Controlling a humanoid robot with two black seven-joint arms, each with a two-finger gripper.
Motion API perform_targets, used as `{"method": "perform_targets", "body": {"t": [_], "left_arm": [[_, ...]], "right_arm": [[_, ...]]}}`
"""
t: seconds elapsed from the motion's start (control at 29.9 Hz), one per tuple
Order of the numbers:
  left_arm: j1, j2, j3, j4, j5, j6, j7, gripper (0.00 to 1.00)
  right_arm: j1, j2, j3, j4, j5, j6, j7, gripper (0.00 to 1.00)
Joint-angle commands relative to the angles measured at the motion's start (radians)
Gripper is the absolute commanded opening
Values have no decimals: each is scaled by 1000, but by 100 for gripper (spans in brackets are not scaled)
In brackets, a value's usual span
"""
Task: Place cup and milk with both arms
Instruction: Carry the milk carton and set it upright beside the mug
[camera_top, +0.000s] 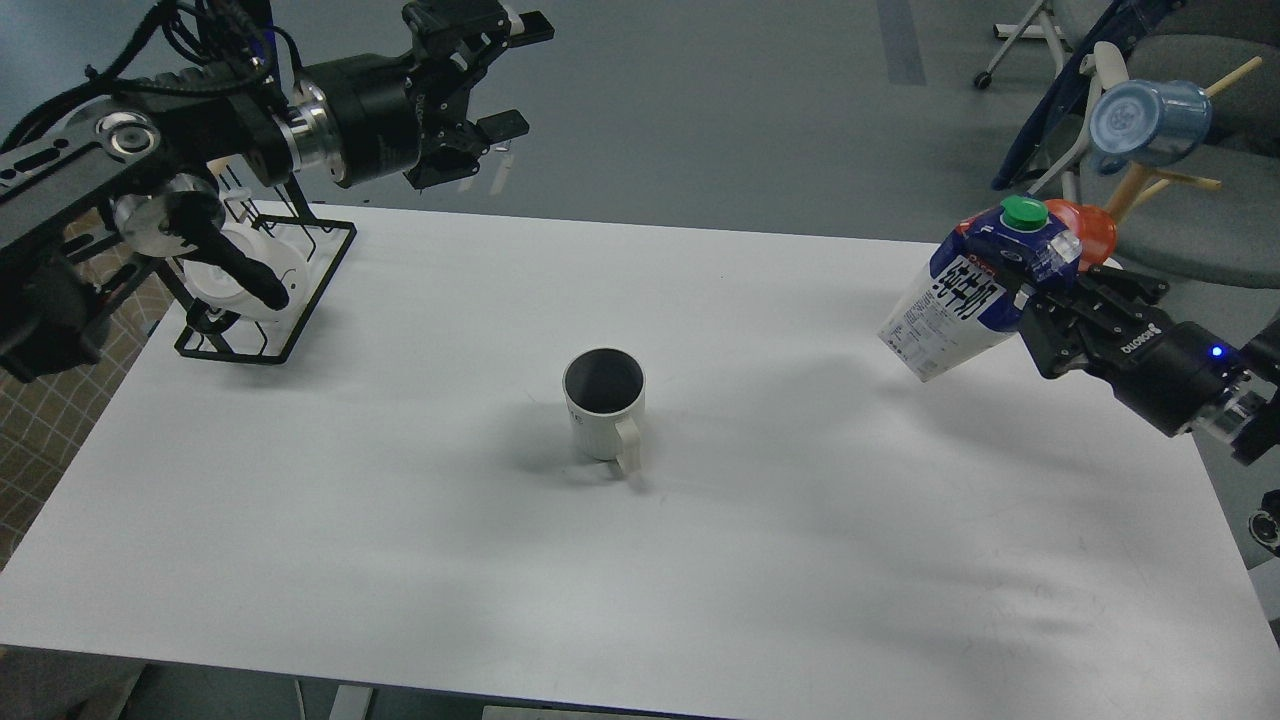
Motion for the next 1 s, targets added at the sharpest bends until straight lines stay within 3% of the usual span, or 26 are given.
{"method": "perform_targets", "body": {"t": [0.0, 0.47, 0.8, 0.97], "left_arm": [[0, 7, 0, 0, -1, 0, 1, 98], [17, 8, 2, 0, 2, 0, 1, 98], [29, 15, 0, 0, 2, 0, 0, 98], [31, 15, 0, 0, 2, -2, 0, 98]], "right_arm": [[78, 80, -90, -17, 9, 0, 0, 5], [216, 382, -302, -207, 26, 0, 0, 6], [224, 448, -347, -243, 26, 0, 0, 8], [221, 457, -355, -266, 26, 0, 0, 15]]}}
